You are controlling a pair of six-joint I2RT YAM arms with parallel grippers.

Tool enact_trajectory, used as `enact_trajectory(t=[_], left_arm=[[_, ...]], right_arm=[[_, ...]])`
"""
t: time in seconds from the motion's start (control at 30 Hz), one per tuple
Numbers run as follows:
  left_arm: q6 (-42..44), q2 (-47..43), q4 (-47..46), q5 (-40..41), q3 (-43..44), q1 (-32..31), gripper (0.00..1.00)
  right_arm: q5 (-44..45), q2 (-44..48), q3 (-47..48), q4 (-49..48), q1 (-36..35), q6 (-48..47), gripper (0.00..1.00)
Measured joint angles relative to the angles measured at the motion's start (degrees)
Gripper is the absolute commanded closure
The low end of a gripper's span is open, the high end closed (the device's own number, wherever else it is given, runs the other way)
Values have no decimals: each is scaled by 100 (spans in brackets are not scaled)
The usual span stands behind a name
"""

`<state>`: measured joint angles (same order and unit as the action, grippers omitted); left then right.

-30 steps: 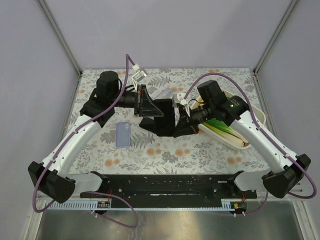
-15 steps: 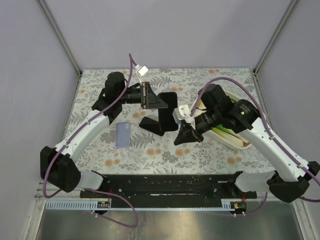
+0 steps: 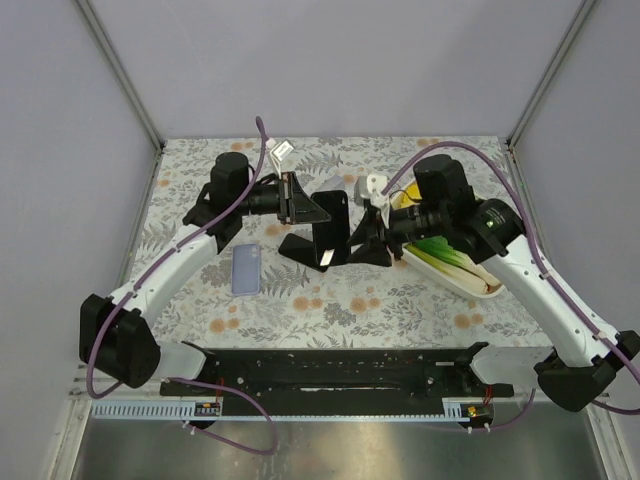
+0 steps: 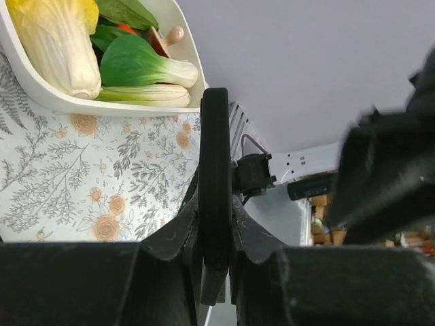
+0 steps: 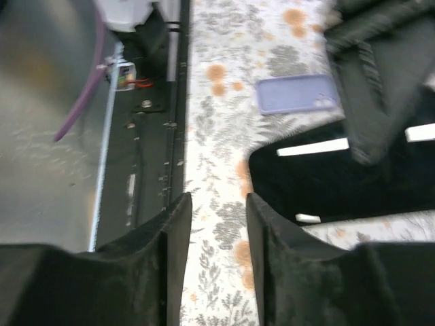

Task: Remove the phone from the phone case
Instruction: Remove the phone case from the phone.

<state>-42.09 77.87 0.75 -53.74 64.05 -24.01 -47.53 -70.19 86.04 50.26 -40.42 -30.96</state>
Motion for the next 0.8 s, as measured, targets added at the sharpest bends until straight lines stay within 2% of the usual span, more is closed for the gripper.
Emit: enact_trajectory(t=[0.2,0.23,0.27,0.5,0.8], left_arm=[[664,-358,103,-457,83,79,100],[758,-393,107,-555,122,85,100],[831,-420,105,-673,162,87,100],[1161,-535,2,-1521,269,87,100],[1268,-542,-120,-1648,361,87,100]], right_arm=[[4,0,-289,-850,826,1215,25],[-28,-2,-341,-942,894,1375,17],[-72,-7,-387,-1016,925,1475,15],[-822,-297,-612,-1279,990,1987,13],[-1637,-538,-1093,-1832,999,2378,19]])
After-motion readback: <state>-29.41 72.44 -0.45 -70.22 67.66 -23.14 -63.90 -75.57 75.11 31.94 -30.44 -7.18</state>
